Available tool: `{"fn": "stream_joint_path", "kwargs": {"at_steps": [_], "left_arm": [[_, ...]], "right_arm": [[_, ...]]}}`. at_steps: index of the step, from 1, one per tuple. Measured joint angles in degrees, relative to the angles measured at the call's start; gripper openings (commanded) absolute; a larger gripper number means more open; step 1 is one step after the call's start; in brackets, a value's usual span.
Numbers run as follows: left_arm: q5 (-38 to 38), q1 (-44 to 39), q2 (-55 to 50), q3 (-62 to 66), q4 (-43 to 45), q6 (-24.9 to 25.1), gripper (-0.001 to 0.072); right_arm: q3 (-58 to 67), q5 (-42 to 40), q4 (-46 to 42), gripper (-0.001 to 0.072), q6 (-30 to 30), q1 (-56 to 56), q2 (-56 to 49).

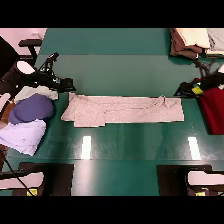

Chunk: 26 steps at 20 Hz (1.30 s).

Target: Fold the shirts.

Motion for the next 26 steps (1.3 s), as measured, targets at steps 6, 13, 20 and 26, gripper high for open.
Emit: {"fn": "stream_joint_path", "kwargs": {"at_steps": [6, 13, 20, 26], "left_arm": [[-2.6, -4.1, -0.3, 1.1, -2.5, -0.3, 0.0020], [4.4, -15.5, -1.3, 1.2, -3.1, -3.8, 0.0019], [9.1, -26.3, -11.5, 7.0, -4.1, -6.0, 0.0019], [9.0, -32.4, -22.4, 16.9, -5.3, -7.1, 0.0019]], "right_arm": [[-11.4, 0.4, 7.6, 0.0594, -6.9, -14.8, 0.9], [-15.6, -1.1, 17.3, 0.0182, -11.3, -13.4, -4.2], [-10.8, -0.7, 19.8, 0.0013, -12.3, -8.2, -1.0], [1.2, 1.8, 20.6, 0.0013, -6.1, 0.4, 9.1]]}}
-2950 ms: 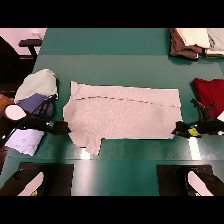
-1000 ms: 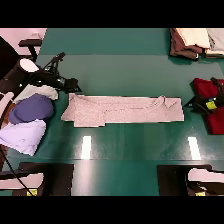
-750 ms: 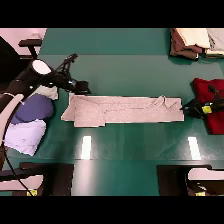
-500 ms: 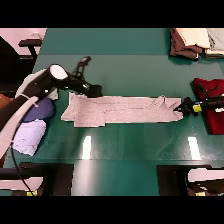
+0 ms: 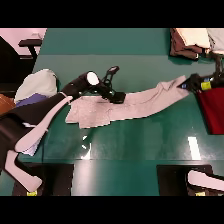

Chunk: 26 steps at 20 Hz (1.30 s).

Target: Fold the shirts.

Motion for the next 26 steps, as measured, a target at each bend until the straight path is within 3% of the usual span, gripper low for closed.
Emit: {"fn": "stream_joint_path", "kwargs": {"at_steps": [6, 12, 16, 21, 22, 23, 24, 26], "left_arm": [[-0.7, -1.9, -5.3, 3.5, -0.1, -1.7, 0.0019], [-1.2, -1.0, -5.5, 6.3, 0.2, -2.0, 0.0018], [-5.7, 5.2, 0.5, 8.9, 5.0, -2.1, 0.0020], [-10.3, 19.8, 15.1, 9.7, 12.0, -2.1, 0.0020], [-10.8, 22.6, 18.0, 9.8, 13.0, -2.1, 0.0020], [-11.2, 25.4, 20.9, 9.8, 13.5, -2.1, 0.0020], [-11.6, 27.7, 23.4, 9.9, 14.0, -2.0, 0.0020], [-12.3, 32.1, 27.5, 9.9, 14.8, -2.0, 0.0020]], "right_arm": [[11.1, -0.6, 0.2, 0.0013, 4.5, 13.7, 3.2], [14.4, -4.3, 0.2, 0.0013, 5.7, 23.6, 3.6], [14.9, -7.1, 0.2, 0.0013, 5.9, 28.3, 3.3], [17.4, -11.6, 1.7, 0.0018, 3.8, 39.8, -3.4], [19.3, -13.1, 2.2, 0.0134, 3.4, 42.9, -6.3], [21.3, -13.9, 2.4, 0.0450, 3.0, 45.7, -9.3], [23.8, -15.0, 2.7, 0.0631, 2.7, 48.5, -12.7], [28.8, -15.2, 2.8, 0.0629, 2.3, 52.6, -18.6]]}}
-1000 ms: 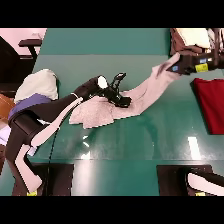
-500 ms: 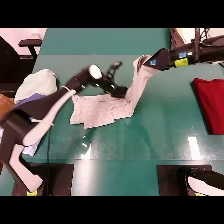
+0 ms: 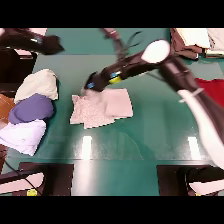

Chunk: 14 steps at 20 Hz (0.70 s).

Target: Fold the shirts.

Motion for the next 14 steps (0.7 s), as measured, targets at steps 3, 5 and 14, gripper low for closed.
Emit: {"fn": "stream_joint_path", "kwargs": {"at_steps": [3, 5, 14], "left_arm": [[-2.4, 3.7, 3.5, 0.0, 0.6, 0.0, 0.0020], [-4.3, 4.9, 4.6, 0.0, 1.2, 0.1, 0.0020], [-7.5, 6.0, 5.7, 0.0, 1.7, 0.1, 0.0020]], "right_arm": [[5.4, 4.3, -0.3, 0.0561, -0.1, 1.5, -5.5], [5.3, 8.3, -1.8, 0.0495, 0.5, -0.4, -6.3], [-23.4, 9.7, -6.1, 0.0522, 3.1, -21.4, 6.7]]}}
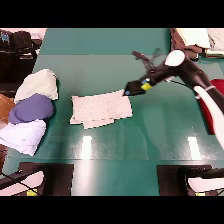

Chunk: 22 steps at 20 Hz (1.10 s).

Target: Fold the shirts.

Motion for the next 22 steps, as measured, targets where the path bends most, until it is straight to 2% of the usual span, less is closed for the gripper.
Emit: {"fn": "stream_joint_path", "kwargs": {"at_steps": [1, 2, 7, 12, 13, 15, 16, 17, 18, 22], "left_arm": [[-0.1, 0.0, 0.0, 0.0, 0.0, 0.0, 0.0020], [-0.2, 0.0, 0.0, 0.0, 0.0, 0.0, 0.0020], [-0.3, 0.0, 0.0, 0.0, -0.8, 0.0, 0.0020], [-0.9, 0.0, 0.0, 0.0, -1.2, 0.0, 0.0020], [-1.2, 0.0, 0.0, 0.0, -1.2, 0.0, 0.0020], [-1.3, 0.0, 0.0, 0.0, -1.8, 0.0, 0.0019], [-1.5, 0.0, 0.0, 0.0, -2.5, 0.0, 0.0019], [-1.5, 0.0, 0.0, 0.0, -3.3, 0.0, 0.0019], [-1.5, -0.4, 0.0, 0.0, -3.8, 0.1, 0.0018], [-1.5, -5.3, 0.0, 0.0, -2.8, 0.3, 0.0019]], "right_arm": [[-4.4, -2.3, 0.1, 0.0596, 0.1, -2.1, 1.8], [-8.1, -4.7, 0.5, 0.0608, 0.1, -3.7, 3.1], [-19.3, -14.2, 4.8, 0.0605, -0.4, -7.0, 3.0], [-16.0, -15.9, 12.1, 0.0596, -3.1, -3.4, -5.5], [-14.3, -15.7, 13.9, 0.0571, -3.8, -2.1, -7.5], [-10.7, -14.9, 15.8, 0.0400, -4.9, 0.6, -11.3], [-8.9, -14.6, 16.0, 0.0213, -5.4, 1.8, -12.9], [-7.0, -14.6, 15.9, 0.0079, -5.7, 3.1, -14.4], [-5.6, -14.5, 15.9, 0.0018, -5.9, 4.1, -15.5], [-0.9, -15.4, 16.7, 0.0014, -6.4, 4.9, -16.0]]}}
